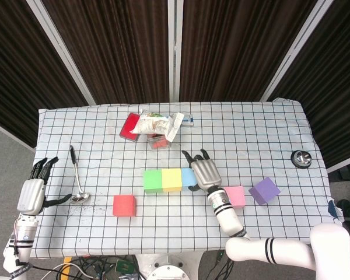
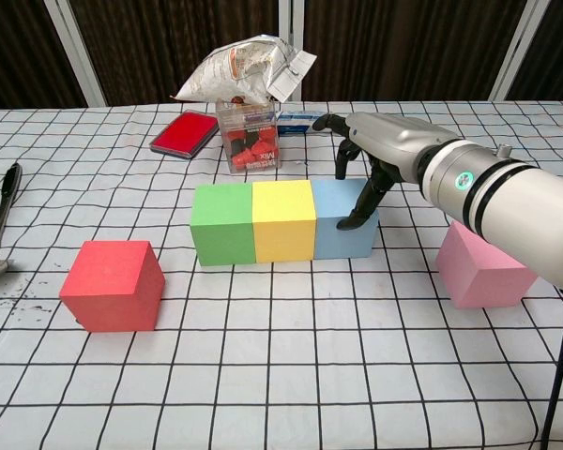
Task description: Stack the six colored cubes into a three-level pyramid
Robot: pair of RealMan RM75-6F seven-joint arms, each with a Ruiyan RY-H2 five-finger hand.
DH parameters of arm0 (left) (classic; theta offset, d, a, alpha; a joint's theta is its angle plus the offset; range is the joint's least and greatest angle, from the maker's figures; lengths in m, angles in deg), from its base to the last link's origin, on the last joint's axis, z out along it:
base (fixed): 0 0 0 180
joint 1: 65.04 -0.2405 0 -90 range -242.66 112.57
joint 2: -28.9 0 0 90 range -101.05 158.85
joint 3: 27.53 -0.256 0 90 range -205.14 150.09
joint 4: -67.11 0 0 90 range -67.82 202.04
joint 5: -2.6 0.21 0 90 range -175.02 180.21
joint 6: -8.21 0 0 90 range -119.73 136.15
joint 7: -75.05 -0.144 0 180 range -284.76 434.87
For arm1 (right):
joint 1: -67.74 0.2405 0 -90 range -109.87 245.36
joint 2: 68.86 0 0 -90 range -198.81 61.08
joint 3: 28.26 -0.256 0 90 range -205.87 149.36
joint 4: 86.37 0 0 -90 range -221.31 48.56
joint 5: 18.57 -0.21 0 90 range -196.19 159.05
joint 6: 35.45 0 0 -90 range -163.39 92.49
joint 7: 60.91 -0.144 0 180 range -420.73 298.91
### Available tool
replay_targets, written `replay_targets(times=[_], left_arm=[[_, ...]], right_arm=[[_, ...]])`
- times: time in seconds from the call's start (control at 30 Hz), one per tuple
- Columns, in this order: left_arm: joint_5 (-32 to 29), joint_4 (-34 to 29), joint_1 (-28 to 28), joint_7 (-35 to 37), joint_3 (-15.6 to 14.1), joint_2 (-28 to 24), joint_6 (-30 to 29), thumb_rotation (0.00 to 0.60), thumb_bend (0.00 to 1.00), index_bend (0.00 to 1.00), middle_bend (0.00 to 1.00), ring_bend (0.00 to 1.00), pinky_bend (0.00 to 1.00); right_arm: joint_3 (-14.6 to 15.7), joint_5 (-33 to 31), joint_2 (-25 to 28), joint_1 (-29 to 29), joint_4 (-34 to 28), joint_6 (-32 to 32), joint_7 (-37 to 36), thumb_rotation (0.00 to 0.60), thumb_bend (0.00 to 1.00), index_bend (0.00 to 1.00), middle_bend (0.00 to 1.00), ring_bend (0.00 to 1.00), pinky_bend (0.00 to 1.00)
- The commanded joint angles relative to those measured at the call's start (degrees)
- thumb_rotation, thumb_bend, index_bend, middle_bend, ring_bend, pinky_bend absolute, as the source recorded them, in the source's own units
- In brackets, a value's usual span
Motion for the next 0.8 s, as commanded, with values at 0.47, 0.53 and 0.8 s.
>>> replay_targets(times=[0.47,0.53,0.8], left_arm=[[0.0,0.4,0.1,-0.3,-0.1,0.4,0.2,0.6,0.0,0.06,0.12,0.0,0.0],[0.0,0.4,0.1,-0.3,-0.1,0.4,0.2,0.6,0.0,0.06,0.12,0.0,0.0],[0.1,0.5,0.1,-0.3,-0.2,0.4,0.4,0.6,0.0,0.06,0.12,0.0,0.0]], right_arm=[[0.0,1.1,-0.5,0.0,1.0,0.0,-0.7,0.6,0.1,0.0,0.58,0.21,0.0],[0.0,1.3,-0.5,-0.1,1.2,0.1,-0.8,0.6,0.1,0.0,0.58,0.21,0.0],[0.2,1.9,-0.6,-0.1,1.5,-0.1,-1.0,0.6,0.1,0.0,0.58,0.21,0.0]])
